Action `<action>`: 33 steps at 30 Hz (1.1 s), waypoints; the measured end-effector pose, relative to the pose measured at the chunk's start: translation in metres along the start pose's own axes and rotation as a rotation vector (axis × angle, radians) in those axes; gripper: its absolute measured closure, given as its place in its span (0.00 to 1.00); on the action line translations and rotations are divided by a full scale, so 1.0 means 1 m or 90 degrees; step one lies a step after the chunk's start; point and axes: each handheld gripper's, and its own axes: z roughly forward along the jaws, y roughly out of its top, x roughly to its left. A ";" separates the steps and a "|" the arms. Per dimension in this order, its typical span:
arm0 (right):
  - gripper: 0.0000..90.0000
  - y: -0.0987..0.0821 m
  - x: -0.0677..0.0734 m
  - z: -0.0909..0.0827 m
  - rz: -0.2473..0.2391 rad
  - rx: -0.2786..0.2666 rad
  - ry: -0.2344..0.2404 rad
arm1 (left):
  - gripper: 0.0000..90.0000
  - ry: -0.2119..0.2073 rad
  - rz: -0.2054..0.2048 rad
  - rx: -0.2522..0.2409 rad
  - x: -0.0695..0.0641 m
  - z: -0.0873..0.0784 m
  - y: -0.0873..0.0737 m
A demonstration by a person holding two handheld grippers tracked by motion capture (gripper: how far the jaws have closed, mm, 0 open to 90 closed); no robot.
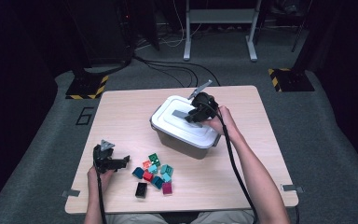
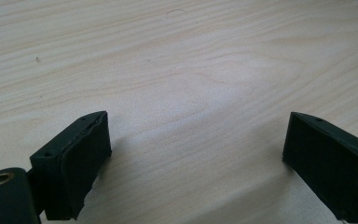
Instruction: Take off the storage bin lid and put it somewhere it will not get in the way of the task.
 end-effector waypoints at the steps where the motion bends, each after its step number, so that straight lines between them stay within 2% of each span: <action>1: 0.74 0.000 0.000 -0.001 -0.004 -0.004 -0.002 | 0.08 0.000 0.000 0.000 0.000 0.000 0.000; 16: 0.74 0.000 0.007 -0.015 -0.008 -0.018 -0.032 | 0.08 0.000 0.000 0.000 0.000 0.000 0.000; 26: 0.74 -0.004 0.002 -0.026 0.017 -0.025 -0.051 | 0.08 0.000 0.001 0.001 0.000 0.000 0.000; 33: 0.74 -0.007 0.001 -0.031 0.023 -0.025 -0.063 | 0.08 0.000 0.000 0.000 0.000 0.000 0.000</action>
